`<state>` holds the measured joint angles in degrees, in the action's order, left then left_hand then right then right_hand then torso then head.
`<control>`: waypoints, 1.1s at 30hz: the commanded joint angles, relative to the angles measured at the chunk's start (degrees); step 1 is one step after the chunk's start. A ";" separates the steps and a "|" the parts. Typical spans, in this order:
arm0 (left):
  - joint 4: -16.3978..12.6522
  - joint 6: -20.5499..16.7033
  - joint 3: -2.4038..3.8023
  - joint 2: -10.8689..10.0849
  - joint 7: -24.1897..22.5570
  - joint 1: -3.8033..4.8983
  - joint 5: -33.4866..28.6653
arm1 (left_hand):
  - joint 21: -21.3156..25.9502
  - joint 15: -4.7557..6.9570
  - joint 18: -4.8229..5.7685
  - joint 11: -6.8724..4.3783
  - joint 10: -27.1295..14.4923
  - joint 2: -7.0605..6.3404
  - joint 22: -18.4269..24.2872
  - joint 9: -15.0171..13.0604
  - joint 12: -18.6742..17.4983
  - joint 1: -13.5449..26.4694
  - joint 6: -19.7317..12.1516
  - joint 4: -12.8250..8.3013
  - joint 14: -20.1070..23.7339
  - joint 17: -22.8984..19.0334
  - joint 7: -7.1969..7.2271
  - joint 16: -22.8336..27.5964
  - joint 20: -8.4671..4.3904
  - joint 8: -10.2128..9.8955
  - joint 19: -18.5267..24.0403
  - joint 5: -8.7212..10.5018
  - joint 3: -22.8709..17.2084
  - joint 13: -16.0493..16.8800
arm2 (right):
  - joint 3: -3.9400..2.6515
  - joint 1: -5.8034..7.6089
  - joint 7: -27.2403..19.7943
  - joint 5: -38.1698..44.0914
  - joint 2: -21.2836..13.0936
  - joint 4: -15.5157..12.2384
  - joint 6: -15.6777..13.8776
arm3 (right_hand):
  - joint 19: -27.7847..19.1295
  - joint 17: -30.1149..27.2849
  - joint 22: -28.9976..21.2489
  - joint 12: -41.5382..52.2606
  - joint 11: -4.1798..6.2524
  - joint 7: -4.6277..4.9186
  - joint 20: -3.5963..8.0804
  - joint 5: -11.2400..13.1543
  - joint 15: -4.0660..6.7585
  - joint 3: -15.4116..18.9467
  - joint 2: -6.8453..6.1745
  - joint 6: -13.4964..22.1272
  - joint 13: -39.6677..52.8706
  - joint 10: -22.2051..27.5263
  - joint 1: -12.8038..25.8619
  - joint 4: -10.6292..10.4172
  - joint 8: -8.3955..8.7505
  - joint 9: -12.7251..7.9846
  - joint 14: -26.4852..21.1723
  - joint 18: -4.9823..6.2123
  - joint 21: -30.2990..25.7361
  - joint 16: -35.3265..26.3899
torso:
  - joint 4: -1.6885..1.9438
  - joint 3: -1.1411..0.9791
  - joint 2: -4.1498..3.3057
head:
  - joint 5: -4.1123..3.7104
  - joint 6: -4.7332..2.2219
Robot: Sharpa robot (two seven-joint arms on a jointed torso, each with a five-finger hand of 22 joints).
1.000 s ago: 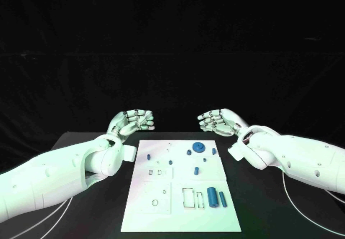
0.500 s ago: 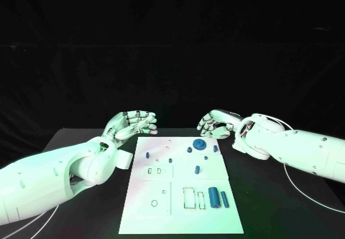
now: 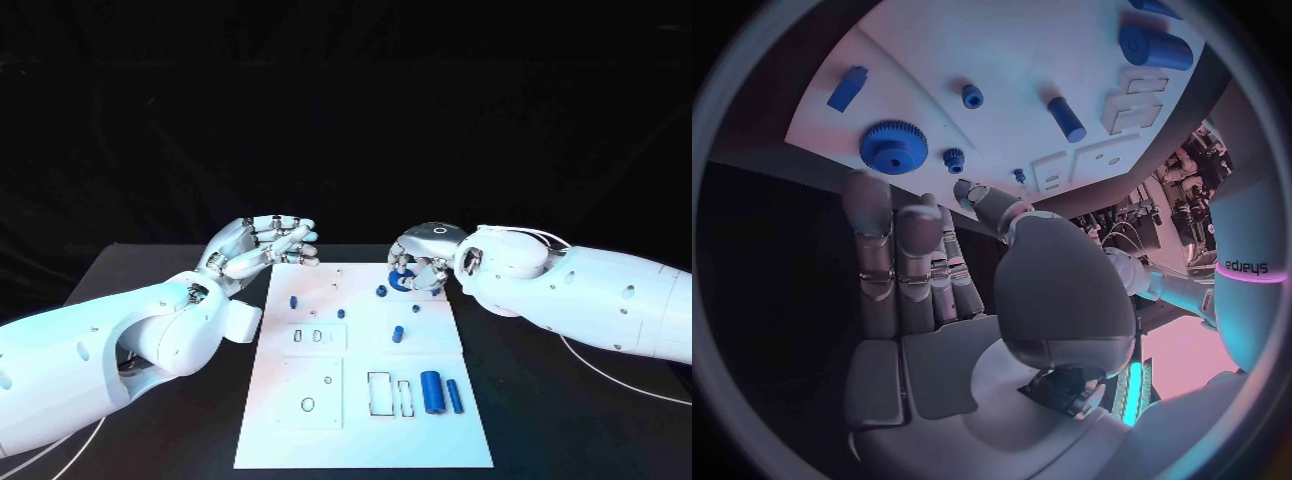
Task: Assemble the parts on the task board
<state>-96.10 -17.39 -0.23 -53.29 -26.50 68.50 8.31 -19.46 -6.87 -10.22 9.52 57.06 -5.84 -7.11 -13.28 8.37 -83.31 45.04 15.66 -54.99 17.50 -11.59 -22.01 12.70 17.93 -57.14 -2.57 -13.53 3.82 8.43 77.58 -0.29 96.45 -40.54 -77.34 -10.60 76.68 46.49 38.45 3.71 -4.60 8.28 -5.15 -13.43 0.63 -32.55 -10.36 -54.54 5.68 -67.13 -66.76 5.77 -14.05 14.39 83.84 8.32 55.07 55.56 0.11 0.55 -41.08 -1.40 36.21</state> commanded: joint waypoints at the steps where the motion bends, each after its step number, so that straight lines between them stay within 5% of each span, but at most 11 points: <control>1: -0.66 1.21 0.14 -0.19 -0.06 0.41 -0.53 | -0.23 -0.14 -0.30 0.14 0.01 -0.09 0.10 0.10 -0.35 0.43 -0.41 0.35 -0.08 0.10 -0.68 0.22 -0.06 -0.20 -0.38 -0.31 -0.05 -0.08 | 0.02 0.05 2.68 6.41 0.27 -0.42 2.43 | 0.87 2.77 4.32 -0.02 -0.09 -0.03 0.02 0.25 -0.17 -0.14 -0.57 0.51 -0.06 0.56 -0.11 -0.54 0.26 0.41 0.86 -0.88 3.37 3.06 | 0.21 0.09 -0.98 | -0.18 -0.04; 5: -1.08 1.25 0.20 -0.47 0.07 0.86 -0.61 | -0.21 -0.16 -0.29 0.17 -0.02 -0.09 0.12 0.12 -0.45 0.46 -0.45 0.36 -0.01 0.13 -0.73 0.28 -0.05 -0.24 -0.39 -0.31 -0.03 -0.08 | 0.04 0.02 3.10 7.10 0.69 -0.57 2.40 | 3.19 5.33 14.94 0.00 -0.26 0.14 -0.22 0.27 -0.36 -0.71 -0.69 0.79 -0.15 0.86 -0.57 -1.04 0.39 1.11 0.94 -2.33 11.19 6.65 | 0.30 0.14 -1.49 | -0.28 -0.09; 11: -1.37 1.41 0.24 -0.62 0.35 1.50 -0.65 | -0.13 -0.25 -0.26 0.28 -0.13 -0.08 0.20 0.18 -0.77 0.58 -0.58 0.42 0.21 0.24 -0.90 0.45 -0.01 -0.38 -0.39 -0.31 0.03 -0.08 | 0.12 -0.20 3.48 7.41 1.68 -0.10 2.70 | 5.71 9.76 24.49 0.01 -0.32 0.20 -0.40 0.56 -0.46 -1.33 -1.01 1.20 -0.22 0.80 -0.88 -1.72 0.56 2.03 1.52 -3.60 18.25 11.93 | 0.48 0.15 -1.97 | -0.40 -0.16; 33: -1.38 1.46 0.26 -0.56 0.93 2.03 -0.66 | 0.10 -0.43 -0.22 0.42 -0.19 0.05 0.38 0.24 -1.24 0.65 -0.69 0.43 0.76 0.40 -1.05 0.86 0.11 -0.54 -0.21 -0.31 0.04 -0.05 | 0.20 -0.78 3.39 6.03 3.62 1.10 2.68 | 5.82 13.58 24.10 0.17 -0.51 0.40 -0.38 1.44 -0.56 -1.43 -0.78 1.55 -0.23 1.69 -1.15 -2.54 0.73 2.79 1.90 -3.36 18.39 16.23 | 0.80 0.32 -2.88 | -0.33 0.28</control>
<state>-97.28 -16.97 -0.04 -53.90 -25.47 70.35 7.88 -19.46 -7.30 -10.21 9.74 56.84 -5.84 -6.78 -13.10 7.49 -83.31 44.64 15.66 -54.56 17.81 -11.55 -21.51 12.71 17.72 -57.14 -2.57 -13.53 3.83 8.62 76.84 2.82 102.14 -37.00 -76.30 -8.91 82.18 60.05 62.52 3.71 -5.24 8.59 -5.54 -12.30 0.42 -33.99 -11.10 -53.01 5.39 -65.30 -67.50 3.69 -13.51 17.14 84.04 5.26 73.27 71.55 0.93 0.86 -43.92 -1.83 36.36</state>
